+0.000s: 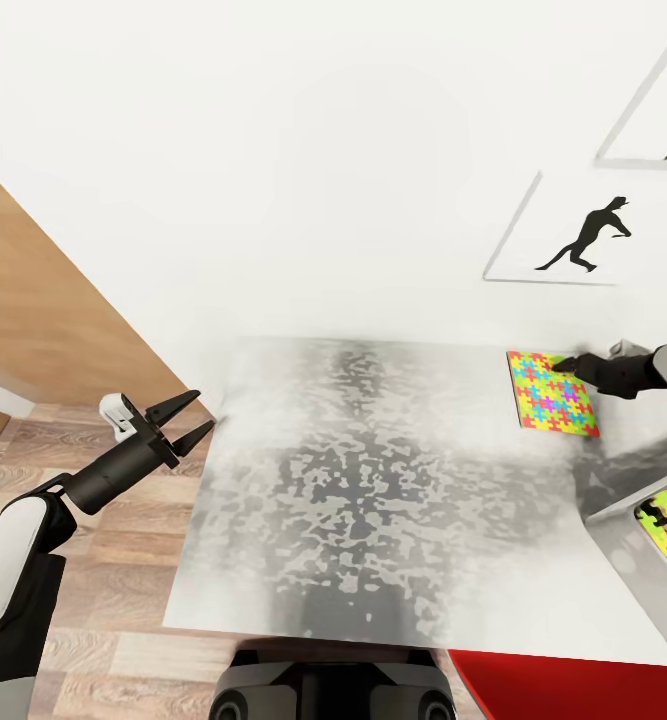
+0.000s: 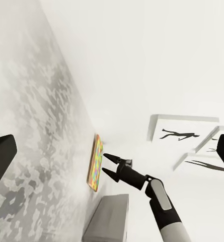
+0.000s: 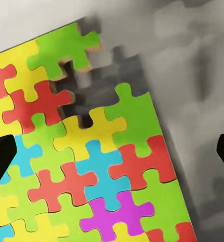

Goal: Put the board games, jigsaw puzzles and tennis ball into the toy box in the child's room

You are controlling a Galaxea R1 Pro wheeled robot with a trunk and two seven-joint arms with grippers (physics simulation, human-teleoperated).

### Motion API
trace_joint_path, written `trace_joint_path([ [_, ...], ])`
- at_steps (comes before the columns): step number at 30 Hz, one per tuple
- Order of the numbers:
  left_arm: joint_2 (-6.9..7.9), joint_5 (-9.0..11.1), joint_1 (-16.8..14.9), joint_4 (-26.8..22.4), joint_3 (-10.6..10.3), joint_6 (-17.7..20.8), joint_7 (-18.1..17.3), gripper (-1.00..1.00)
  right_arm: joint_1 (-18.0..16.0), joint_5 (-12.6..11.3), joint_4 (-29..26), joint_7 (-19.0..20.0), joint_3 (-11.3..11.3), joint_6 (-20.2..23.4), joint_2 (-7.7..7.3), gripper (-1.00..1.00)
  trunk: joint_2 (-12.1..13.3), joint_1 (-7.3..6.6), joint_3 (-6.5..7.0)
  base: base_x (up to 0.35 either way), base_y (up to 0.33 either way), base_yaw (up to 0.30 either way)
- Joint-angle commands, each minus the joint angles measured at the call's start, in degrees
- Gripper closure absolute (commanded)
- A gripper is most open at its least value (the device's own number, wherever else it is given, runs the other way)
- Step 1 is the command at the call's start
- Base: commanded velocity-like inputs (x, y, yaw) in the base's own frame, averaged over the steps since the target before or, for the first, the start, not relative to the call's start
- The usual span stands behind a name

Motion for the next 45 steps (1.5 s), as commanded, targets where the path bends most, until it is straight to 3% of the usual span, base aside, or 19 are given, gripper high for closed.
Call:
trace_joint_path([
  [1, -0.02, -0.46, -0.04, 0.01, 0.08, 0.22, -0.45, -1.0, -0.06, 0.49, 0.27, 0.52, 0.25, 0.01, -0.03, -1.0, -0.09, 0.03, -0.07, 0.0, 0.0, 0.0],
  [28, 0.02, -0.67, -0.04, 0.02, 0.12, 0.24, -0.37, -1.0, 1.34, 0.46, 1.39, 1.19, 0.37, -0.78, 0.54, -1.0, -0.09, 0.03, -0.07, 0.0, 0.0, 0.005],
  [45, -0.05, -0.71, -0.04, 0.08, 0.13, 0.22, -0.35, -1.0, 1.37, 0.4, 1.12, 1.34, 0.38, -0.7, 0.65, -1.0, -0.09, 0.03, -0.07, 0.0, 0.0, 0.21],
])
